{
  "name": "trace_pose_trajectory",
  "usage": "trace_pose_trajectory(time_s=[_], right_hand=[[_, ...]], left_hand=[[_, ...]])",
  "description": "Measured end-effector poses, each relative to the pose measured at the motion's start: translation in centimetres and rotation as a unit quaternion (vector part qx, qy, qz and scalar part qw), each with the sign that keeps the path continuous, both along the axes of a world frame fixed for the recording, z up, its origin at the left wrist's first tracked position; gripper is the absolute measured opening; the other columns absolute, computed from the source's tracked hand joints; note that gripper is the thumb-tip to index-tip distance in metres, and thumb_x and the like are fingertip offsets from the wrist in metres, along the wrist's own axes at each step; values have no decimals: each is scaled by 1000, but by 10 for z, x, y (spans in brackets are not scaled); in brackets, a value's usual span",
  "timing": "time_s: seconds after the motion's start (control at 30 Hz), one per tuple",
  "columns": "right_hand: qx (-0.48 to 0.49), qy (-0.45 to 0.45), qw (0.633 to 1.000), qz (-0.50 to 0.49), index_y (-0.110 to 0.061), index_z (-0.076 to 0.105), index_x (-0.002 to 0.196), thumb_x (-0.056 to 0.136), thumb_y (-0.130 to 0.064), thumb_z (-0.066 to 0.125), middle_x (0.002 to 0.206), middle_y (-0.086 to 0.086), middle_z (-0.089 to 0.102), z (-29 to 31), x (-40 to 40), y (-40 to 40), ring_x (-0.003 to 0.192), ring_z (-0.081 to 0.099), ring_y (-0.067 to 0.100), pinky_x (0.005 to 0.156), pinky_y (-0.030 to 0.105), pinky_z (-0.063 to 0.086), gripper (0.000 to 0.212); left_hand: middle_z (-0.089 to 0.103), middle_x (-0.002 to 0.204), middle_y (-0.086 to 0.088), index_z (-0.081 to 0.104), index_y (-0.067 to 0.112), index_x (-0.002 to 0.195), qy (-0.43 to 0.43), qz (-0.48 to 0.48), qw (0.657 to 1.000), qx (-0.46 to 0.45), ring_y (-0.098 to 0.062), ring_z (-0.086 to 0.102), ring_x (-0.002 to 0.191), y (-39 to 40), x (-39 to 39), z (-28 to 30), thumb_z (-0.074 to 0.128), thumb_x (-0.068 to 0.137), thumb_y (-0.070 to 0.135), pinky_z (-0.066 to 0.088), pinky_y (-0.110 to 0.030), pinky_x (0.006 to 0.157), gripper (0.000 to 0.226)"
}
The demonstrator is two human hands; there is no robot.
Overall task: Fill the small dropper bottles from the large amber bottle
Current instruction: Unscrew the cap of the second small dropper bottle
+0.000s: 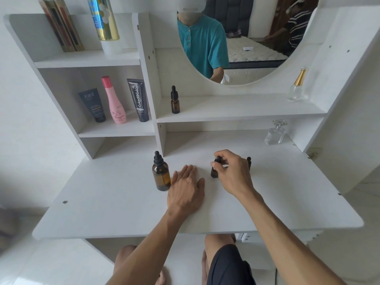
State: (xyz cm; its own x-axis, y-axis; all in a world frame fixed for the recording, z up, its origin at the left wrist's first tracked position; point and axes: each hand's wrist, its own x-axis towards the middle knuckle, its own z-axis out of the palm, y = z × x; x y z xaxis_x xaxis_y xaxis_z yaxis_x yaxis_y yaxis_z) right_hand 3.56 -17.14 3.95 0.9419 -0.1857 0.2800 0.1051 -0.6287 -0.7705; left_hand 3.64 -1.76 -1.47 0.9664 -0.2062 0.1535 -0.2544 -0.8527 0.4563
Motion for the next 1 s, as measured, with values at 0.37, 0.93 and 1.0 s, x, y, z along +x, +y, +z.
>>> trace_pose_trajectory(time_s=[0.37,0.93,1.0], right_hand=[[9,-12,997,81,-17,74,105,85,-16,78,89,-8,74,12,-34,26,85,66,3,75,5,45,20],[-35,1,994,105,-16,73,108,82,-22,81,96,-4,74,-1,-44,38,83,65,4,79,16,53,27],[-37,-2,994,103,-15,74,103,81,-23,82,93,-4,73,-1,-41,38,80,65,5,75,11,50,25]], left_hand=[[65,103,13,57,24,110,-37,-10,978,-206,-6,57,102,11,-33,5,70,78,35,48,-24,85,36],[67,85,3,66,16,90,-71,9,975,-209,-17,53,79,19,-36,-3,70,79,20,44,-28,68,12],[66,85,3,67,15,91,-64,17,978,-198,-17,53,80,19,-34,-3,71,81,22,43,-28,69,13]])
